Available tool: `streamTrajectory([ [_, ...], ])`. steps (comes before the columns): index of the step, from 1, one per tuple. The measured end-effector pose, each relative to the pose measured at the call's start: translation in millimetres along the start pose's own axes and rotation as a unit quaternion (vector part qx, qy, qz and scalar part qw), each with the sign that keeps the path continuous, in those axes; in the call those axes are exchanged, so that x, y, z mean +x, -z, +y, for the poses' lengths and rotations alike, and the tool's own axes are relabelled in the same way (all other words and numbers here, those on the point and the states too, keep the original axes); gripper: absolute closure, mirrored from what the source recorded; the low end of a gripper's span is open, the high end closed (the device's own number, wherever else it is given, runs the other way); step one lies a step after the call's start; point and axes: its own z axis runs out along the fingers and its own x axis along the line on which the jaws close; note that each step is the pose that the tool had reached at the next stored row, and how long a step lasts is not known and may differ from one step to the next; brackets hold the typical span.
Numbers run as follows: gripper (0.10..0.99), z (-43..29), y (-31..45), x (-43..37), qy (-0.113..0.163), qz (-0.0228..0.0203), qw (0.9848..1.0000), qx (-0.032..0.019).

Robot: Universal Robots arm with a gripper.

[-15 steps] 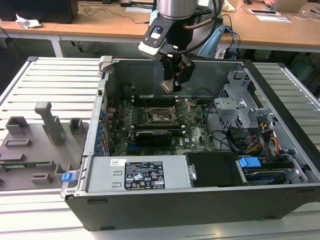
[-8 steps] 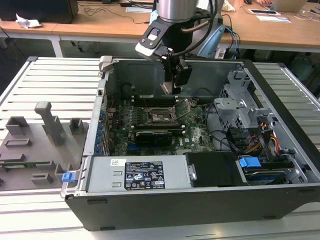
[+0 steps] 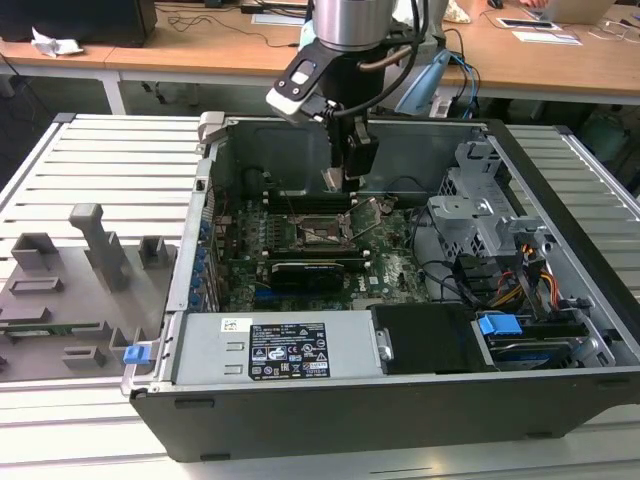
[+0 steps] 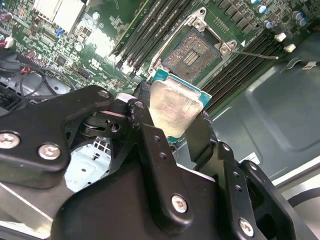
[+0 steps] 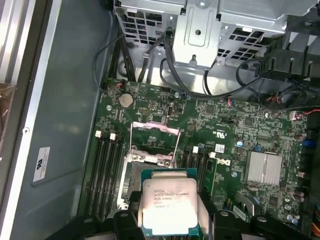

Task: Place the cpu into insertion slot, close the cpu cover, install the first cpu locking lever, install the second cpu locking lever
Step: 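Place the cpu into insertion slot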

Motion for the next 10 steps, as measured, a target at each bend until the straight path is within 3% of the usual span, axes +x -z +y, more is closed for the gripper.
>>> streamTrajectory([
  [10,0.561,-1.0,-6.3,0.0,-0.037,-0.003,0.9993,-0.0004],
])
